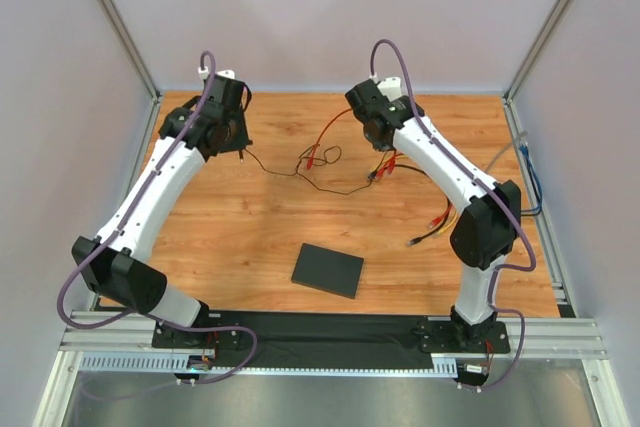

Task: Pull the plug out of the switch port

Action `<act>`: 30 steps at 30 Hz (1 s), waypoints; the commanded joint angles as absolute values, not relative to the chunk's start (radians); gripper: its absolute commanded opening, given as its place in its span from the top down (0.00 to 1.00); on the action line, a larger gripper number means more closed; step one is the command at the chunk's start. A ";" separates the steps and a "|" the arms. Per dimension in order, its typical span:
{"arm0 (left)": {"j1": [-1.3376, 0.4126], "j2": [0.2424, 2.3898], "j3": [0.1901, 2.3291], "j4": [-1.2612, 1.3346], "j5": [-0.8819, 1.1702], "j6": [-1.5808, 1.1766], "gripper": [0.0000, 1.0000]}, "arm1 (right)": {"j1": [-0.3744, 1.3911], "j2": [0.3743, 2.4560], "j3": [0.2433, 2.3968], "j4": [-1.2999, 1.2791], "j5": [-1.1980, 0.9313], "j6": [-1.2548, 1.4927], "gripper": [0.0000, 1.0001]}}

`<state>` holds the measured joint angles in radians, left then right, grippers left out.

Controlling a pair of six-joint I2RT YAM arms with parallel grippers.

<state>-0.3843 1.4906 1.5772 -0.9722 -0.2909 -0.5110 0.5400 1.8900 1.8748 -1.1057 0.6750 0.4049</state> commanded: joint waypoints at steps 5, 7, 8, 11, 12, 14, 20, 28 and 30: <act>-0.379 1.497 1.565 -0.911 -0.191 -0.417 1.00 | 0.443 1.806 1.939 -1.123 0.570 0.482 1.00; -0.379 1.535 1.537 -0.893 -0.103 -0.404 1.00 | 0.393 1.777 1.951 -1.160 0.510 0.521 1.00; -0.379 1.557 1.540 -0.893 -0.063 -0.396 1.00 | 0.355 1.761 1.936 -1.167 0.447 0.540 1.00; -0.379 1.649 1.597 -0.939 -0.038 -0.361 1.00 | 0.290 1.685 1.869 -1.170 0.326 0.595 1.00; -0.379 1.673 1.639 -0.971 -0.034 -0.354 1.00 | 0.243 1.663 1.806 -1.161 0.293 0.618 1.00; -0.379 1.744 1.680 -0.989 -0.016 -0.332 1.00 | 0.192 1.603 1.737 -1.152 0.221 0.627 1.00; -0.379 1.969 1.936 -1.088 0.115 -0.319 1.00 | 0.010 1.471 1.449 -1.080 0.126 0.626 1.00; -0.379 2.239 2.149 -1.097 0.210 -0.298 1.00 | -0.098 1.401 1.096 -0.933 0.098 0.554 1.00; -0.379 2.282 2.187 -1.092 0.253 -0.291 1.00 | -0.101 1.400 1.052 -0.904 0.104 0.535 1.00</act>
